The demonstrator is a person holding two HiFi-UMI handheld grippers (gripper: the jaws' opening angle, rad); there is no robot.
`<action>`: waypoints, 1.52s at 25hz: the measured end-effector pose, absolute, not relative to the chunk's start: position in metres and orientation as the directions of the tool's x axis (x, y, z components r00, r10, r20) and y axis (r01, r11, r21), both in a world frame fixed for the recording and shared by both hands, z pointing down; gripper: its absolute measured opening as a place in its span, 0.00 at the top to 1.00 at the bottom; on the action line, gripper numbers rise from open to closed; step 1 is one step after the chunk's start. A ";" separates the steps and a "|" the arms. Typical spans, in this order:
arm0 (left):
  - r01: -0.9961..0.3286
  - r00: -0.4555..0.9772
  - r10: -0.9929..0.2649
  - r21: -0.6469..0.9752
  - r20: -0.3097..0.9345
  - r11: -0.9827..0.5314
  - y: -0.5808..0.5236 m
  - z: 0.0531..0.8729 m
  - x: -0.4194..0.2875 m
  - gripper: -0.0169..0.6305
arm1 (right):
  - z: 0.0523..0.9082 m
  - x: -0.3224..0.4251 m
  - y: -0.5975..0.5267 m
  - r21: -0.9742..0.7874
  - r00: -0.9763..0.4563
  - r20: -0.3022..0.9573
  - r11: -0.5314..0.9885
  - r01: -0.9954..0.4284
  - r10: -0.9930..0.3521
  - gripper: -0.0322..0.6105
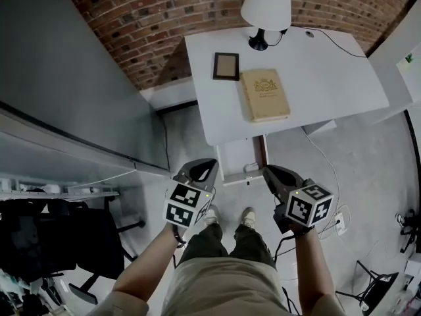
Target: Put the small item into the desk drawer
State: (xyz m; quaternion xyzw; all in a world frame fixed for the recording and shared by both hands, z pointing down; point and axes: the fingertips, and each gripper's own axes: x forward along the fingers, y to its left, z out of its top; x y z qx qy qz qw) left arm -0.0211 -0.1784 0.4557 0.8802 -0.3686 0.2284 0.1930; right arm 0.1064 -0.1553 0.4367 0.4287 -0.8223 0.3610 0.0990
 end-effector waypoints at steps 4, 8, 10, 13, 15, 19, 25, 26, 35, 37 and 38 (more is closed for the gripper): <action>-0.720 0.651 -0.591 0.139 0.477 -0.680 -0.170 0.393 -0.026 0.97 | 0.351 0.098 -0.146 -0.487 -0.624 0.367 0.428 -0.761 -0.690 0.94; -0.706 0.674 -0.619 0.103 0.404 -0.701 -0.163 0.337 -0.034 0.97 | 0.278 0.084 -0.133 -0.430 -0.641 0.270 0.506 -0.748 -0.719 0.94; -0.704 0.683 -0.634 0.095 0.363 -0.704 -0.161 0.311 -0.038 0.97 | 0.247 0.081 -0.127 -0.374 -0.635 0.230 0.535 -0.757 -0.738 0.94; -0.691 0.702 -0.636 0.089 0.320 -0.718 -0.149 0.277 -0.042 0.97 | 0.204 0.078 -0.116 -0.247 -0.603 0.185 0.557 -0.793 -0.776 0.95; -0.678 0.713 -0.634 0.064 0.299 -0.732 -0.141 0.257 -0.044 0.97 | 0.184 0.073 -0.109 -0.171 -0.591 0.163 0.567 -0.805 -0.790 0.95; -0.673 0.720 -0.640 0.044 0.268 -0.738 -0.129 0.232 -0.049 0.97 | 0.163 0.057 -0.096 -0.140 -0.617 0.131 0.602 -0.786 -0.776 0.95; -0.661 0.735 -0.639 0.032 0.227 -0.749 -0.124 0.211 -0.051 0.97 | 0.148 0.045 -0.088 -0.129 -0.643 0.125 0.630 -0.766 -0.756 0.95; -0.666 0.731 -0.643 0.035 0.228 -0.745 -0.124 0.209 -0.052 0.97 | 0.146 0.044 -0.088 -0.136 -0.645 0.119 0.631 -0.764 -0.755 0.95; -0.688 0.712 -0.660 0.053 0.241 -0.723 -0.126 0.210 -0.061 0.97 | 0.150 0.041 -0.095 -0.139 -0.641 0.141 0.626 -0.767 -0.755 0.95; -0.692 0.707 -0.663 0.052 0.246 -0.720 -0.128 0.213 -0.064 0.97 | 0.154 0.040 -0.098 -0.141 -0.639 0.147 0.624 -0.769 -0.755 0.95; -0.693 0.706 -0.663 0.051 0.249 -0.719 -0.129 0.215 -0.065 0.97 | 0.157 0.040 -0.099 -0.141 -0.639 0.150 0.623 -0.769 -0.755 0.95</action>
